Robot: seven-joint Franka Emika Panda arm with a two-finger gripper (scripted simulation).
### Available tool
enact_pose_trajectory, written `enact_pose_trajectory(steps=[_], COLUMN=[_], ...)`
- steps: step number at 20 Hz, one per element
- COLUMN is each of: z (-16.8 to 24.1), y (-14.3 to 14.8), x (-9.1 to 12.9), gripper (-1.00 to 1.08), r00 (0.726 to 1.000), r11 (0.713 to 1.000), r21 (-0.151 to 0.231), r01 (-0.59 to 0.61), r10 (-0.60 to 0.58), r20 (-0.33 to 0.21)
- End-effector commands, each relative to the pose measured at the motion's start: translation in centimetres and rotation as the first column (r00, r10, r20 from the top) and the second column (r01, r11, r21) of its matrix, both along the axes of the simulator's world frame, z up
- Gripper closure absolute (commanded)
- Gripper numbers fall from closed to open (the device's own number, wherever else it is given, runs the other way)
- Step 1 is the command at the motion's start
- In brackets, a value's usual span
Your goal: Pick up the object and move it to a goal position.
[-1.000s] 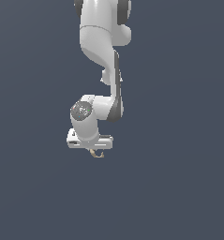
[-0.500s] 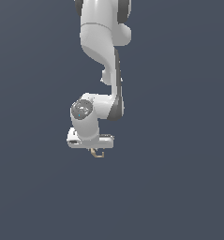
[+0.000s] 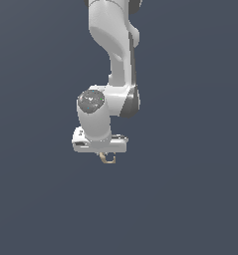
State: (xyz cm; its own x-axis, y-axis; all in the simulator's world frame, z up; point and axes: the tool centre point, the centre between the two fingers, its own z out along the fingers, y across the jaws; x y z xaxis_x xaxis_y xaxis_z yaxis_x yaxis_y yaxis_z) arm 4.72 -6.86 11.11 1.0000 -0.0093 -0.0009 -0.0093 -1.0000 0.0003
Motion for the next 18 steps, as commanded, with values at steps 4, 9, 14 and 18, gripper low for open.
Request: enact_pose_trajectory(steps=[4,9,14,18], z=[5.8,11.2,16.6,20.5], y=[2.1,4.1,6.1,7.5], x=[0.8,1.6,2.5,3.2], gripper=[1.08,1.08,1.08,1.08], r00=[1.0,1.0,1.0,1.0], r11=[1.0,1.0,1.0,1.0], r21=[-0.001,-0.001,-0.001,-0.001], r01=[0.0,0.0,0.0,0.0], r10=[0.0,0.0,0.0,0.0], r20=[0.001,0.001,0.001,0.001])
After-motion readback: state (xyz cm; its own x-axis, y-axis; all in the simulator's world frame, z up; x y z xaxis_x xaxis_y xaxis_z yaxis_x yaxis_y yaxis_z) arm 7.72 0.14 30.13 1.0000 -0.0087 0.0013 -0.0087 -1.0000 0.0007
